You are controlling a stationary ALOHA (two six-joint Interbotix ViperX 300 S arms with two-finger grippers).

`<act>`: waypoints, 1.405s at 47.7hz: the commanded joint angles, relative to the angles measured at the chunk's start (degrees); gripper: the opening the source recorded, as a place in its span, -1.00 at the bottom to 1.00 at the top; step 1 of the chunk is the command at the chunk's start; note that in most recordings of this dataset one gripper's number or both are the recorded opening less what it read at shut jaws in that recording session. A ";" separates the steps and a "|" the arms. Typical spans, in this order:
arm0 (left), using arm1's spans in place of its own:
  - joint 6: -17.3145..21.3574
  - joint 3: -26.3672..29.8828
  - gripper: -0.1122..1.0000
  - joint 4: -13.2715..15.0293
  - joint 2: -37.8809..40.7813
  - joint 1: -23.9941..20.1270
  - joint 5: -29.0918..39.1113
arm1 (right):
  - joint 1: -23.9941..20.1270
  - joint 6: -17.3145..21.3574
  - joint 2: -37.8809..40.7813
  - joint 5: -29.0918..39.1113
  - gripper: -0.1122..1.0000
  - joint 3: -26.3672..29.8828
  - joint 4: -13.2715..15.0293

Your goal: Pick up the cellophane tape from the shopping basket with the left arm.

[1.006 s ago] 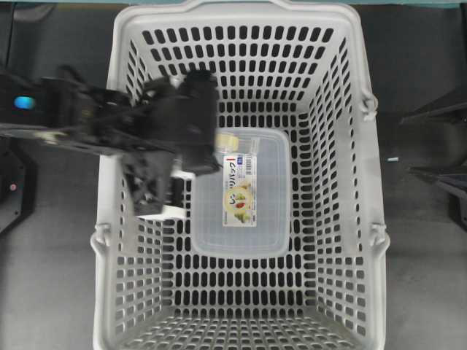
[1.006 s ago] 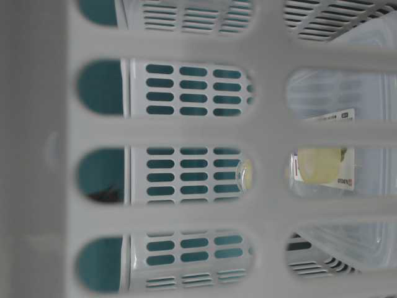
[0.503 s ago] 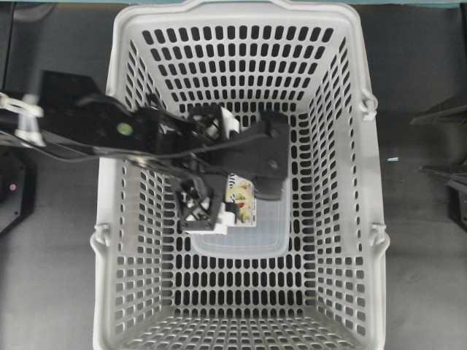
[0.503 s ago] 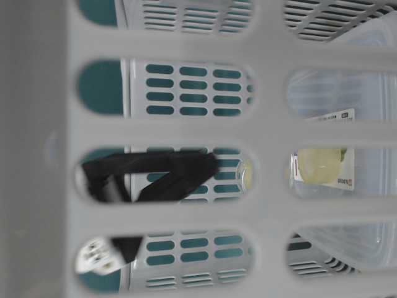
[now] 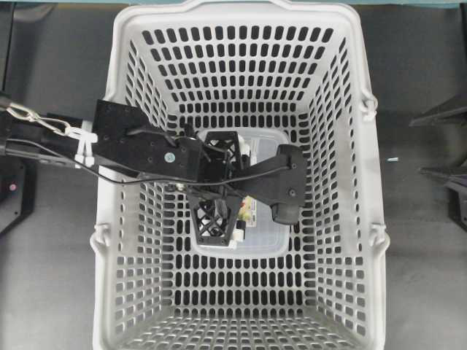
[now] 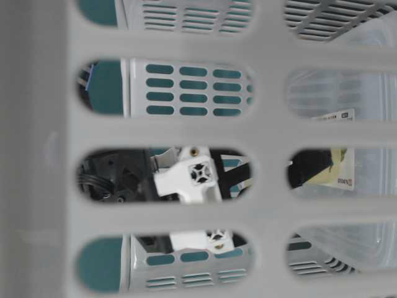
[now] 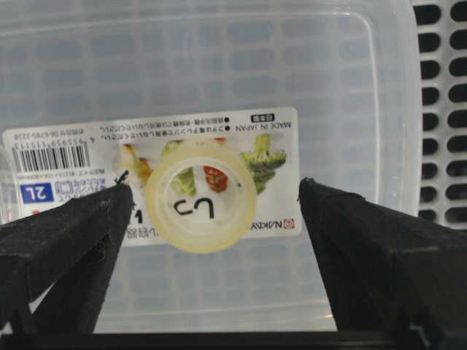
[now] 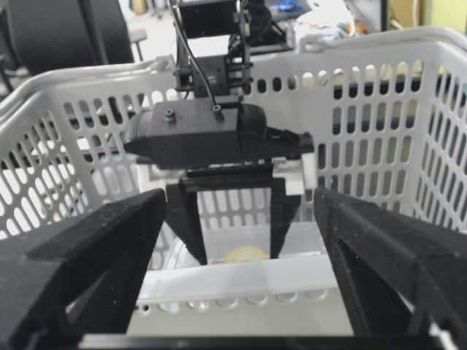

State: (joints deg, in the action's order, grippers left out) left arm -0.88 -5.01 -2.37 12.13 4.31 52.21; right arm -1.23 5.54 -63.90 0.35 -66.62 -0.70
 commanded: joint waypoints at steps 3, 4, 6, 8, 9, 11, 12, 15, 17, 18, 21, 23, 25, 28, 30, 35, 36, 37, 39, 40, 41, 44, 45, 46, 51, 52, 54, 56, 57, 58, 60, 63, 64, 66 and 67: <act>0.09 0.00 0.81 -0.18 0.09 -0.70 -0.70 | -0.09 0.09 0.35 -0.26 0.61 0.70 -0.18; 0.09 0.00 0.81 -0.18 0.18 -0.70 -0.79 | -0.09 0.09 0.35 -0.26 0.61 0.70 -0.18; 0.26 -0.09 0.81 -0.18 0.26 -0.70 -0.97 | -0.09 0.09 0.35 -0.26 0.61 0.62 -0.18; 0.35 -0.09 0.80 -0.26 0.44 -0.70 -1.14 | -0.09 0.09 0.35 -0.26 0.61 0.62 -0.18; 0.35 -0.09 0.80 -0.18 0.44 -0.62 -1.23 | -0.09 0.09 0.35 -0.26 0.61 0.62 -0.18; 0.35 -0.09 0.80 -0.26 0.53 -0.70 -1.14 | -0.09 0.09 0.35 -0.26 0.61 0.62 -0.18; 0.35 -0.26 0.79 -0.26 0.53 -0.70 -1.14 | -0.09 0.09 0.35 -0.26 0.61 0.62 -0.18; 0.44 -0.62 0.78 -0.26 0.53 -0.70 -1.14 | -0.09 0.09 0.35 -0.26 0.61 0.62 -0.18; 0.44 -0.88 0.76 -0.18 0.44 -0.70 -1.14 | -0.09 0.09 0.35 -0.26 0.61 0.53 -0.18; 0.44 -0.97 0.75 -0.18 0.53 -0.70 -1.23 | -0.09 0.09 0.35 -0.26 0.61 0.53 -0.18; 0.53 -1.14 0.67 -0.18 0.53 -0.62 -1.23 | -0.09 0.09 0.35 -0.26 0.61 0.53 -0.18; 0.53 -1.14 0.57 -0.26 0.44 -0.53 -1.23 | -0.09 0.09 0.35 -0.26 0.61 0.62 -0.18; 0.70 -1.14 0.40 -0.26 0.35 -0.35 -1.14 | -0.09 0.09 0.35 -0.26 0.61 0.62 -0.09; 0.79 -0.88 0.13 -0.18 0.26 -0.09 -1.14 | -0.09 0.09 0.35 -0.26 0.61 0.53 -0.18; 0.88 -0.62 0.10 -0.18 0.26 0.09 -1.05 | -0.09 0.09 0.35 -0.26 0.61 0.62 -0.18; 0.88 0.53 0.11 -0.18 -0.44 0.18 -0.79 | -0.09 0.09 0.35 -0.26 0.61 0.62 -0.18; 0.88 0.97 0.11 -0.18 -0.70 0.26 -0.70 | -0.09 0.09 0.35 -0.26 0.61 0.53 -0.18; 0.88 1.41 0.11 -0.18 -1.05 0.26 -0.53 | -0.09 0.09 0.35 -0.26 0.61 0.62 -0.18; 0.88 2.72 0.11 -0.18 -1.93 0.18 0.26 | -0.09 0.09 0.35 -0.26 0.61 0.53 -0.18; 0.88 3.25 0.11 -0.26 -2.29 0.26 0.70 | -0.09 0.09 0.35 -0.26 0.61 0.62 -0.18; 0.88 3.96 0.11 -0.18 -2.72 0.26 1.32 | -0.09 0.09 0.35 -0.26 0.61 0.62 -0.18; 0.88 6.24 0.11 -0.18 -3.69 0.26 3.52 | -0.09 0.09 0.35 -0.26 0.61 0.62 -0.18; 0.88 7.21 0.11 -0.18 -3.96 0.26 4.48 | -0.09 0.09 0.26 -0.26 0.61 0.62 -0.18; 0.88 8.70 0.11 -0.18 -4.39 0.26 6.06 | -0.09 0.09 0.35 -0.26 0.61 0.62 -0.18; 0.79 14.33 0.11 -0.18 -5.36 0.62 12.83 | -0.09 0.09 0.35 -0.26 0.61 0.62 -0.18; 0.79 15.64 0.11 -0.18 -5.54 0.62 14.33 | -0.09 0.09 0.35 -0.26 0.61 0.62 -0.18; 0.79 18.11 0.11 -0.26 -5.71 0.79 17.23 | -0.09 0.09 0.35 -0.26 0.61 0.53 -0.18; 0.70 20.57 0.11 -0.18 -5.71 0.79 19.78 | -0.09 0.09 0.35 -0.26 0.61 0.62 -0.18; 0.62 22.06 0.11 -0.18 -5.54 0.79 21.45 | -0.09 0.09 0.35 -0.26 0.61 0.62 -0.18; 0.62 23.03 0.11 -0.18 -5.45 0.79 22.41 | -0.09 0.09 0.35 -0.26 0.61 0.62 -0.18; 0.62 24.79 0.11 -0.18 -5.36 0.79 23.99 | -0.09 0.09 0.26 -0.26 0.61 0.53 -0.18; 0.62 26.54 0.11 -0.26 -4.92 0.79 25.75 | -0.18 0.09 0.26 -0.53 0.61 0.62 -0.18; 0.62 26.98 0.11 -0.18 -4.75 0.79 26.10 | -0.18 0.18 0.35 -0.53 0.61 0.53 -0.18; 0.62 27.60 0.11 -0.26 -4.39 0.79 26.63 | -0.26 0.09 0.26 -0.53 0.61 0.53 -0.18; 0.62 27.77 0.11 -0.18 -4.22 0.79 26.72 | -0.35 0.09 0.26 -0.53 0.61 0.53 -0.18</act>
State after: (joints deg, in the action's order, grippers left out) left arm -0.18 20.13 -2.46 8.44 4.92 77.96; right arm -1.23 5.63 -63.90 0.35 -66.62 -0.62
